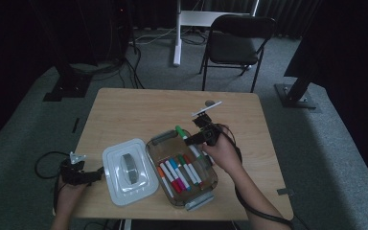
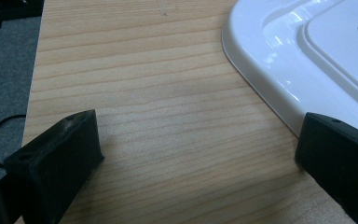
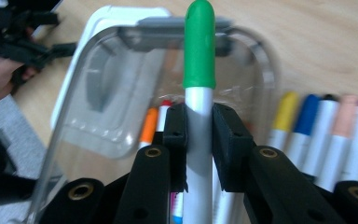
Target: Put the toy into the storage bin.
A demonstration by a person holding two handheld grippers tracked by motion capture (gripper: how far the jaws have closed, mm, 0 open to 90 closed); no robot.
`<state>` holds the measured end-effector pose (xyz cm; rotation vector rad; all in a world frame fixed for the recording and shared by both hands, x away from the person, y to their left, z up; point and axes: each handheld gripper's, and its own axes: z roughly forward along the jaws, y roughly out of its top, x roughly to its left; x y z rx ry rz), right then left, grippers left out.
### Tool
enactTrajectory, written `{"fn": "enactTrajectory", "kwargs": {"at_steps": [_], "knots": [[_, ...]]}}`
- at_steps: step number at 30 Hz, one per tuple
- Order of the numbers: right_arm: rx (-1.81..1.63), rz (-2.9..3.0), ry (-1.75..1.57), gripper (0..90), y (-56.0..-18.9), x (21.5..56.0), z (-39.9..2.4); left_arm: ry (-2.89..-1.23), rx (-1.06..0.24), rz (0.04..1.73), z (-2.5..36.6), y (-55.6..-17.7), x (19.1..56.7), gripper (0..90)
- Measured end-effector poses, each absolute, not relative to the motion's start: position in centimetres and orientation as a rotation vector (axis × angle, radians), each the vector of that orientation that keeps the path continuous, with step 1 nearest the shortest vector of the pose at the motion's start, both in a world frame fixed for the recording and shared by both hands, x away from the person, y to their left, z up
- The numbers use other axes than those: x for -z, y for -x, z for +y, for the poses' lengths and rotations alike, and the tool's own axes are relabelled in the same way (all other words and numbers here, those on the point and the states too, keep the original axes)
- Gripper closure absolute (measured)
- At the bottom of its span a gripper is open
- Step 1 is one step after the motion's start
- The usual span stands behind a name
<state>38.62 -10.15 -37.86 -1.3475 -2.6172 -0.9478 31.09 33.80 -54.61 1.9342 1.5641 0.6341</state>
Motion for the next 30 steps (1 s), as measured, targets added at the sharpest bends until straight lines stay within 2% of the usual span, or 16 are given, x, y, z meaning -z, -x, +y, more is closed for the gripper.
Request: {"fn": "enactTrajectory", "kwargs": {"at_steps": [14, 30], "knots": [[0.819, -2.634, 1.184, 76.4, -36.9, 41.5, -4.6, -1.934, -0.634, 1.564, 33.8, -31.1, 54.6, 0.6], [0.6, -2.671, 1.137, 76.2, -36.3, 45.2, -1.5, -1.937, -0.632, 1.564, 33.8, -31.1, 54.6, 0.5]]}}
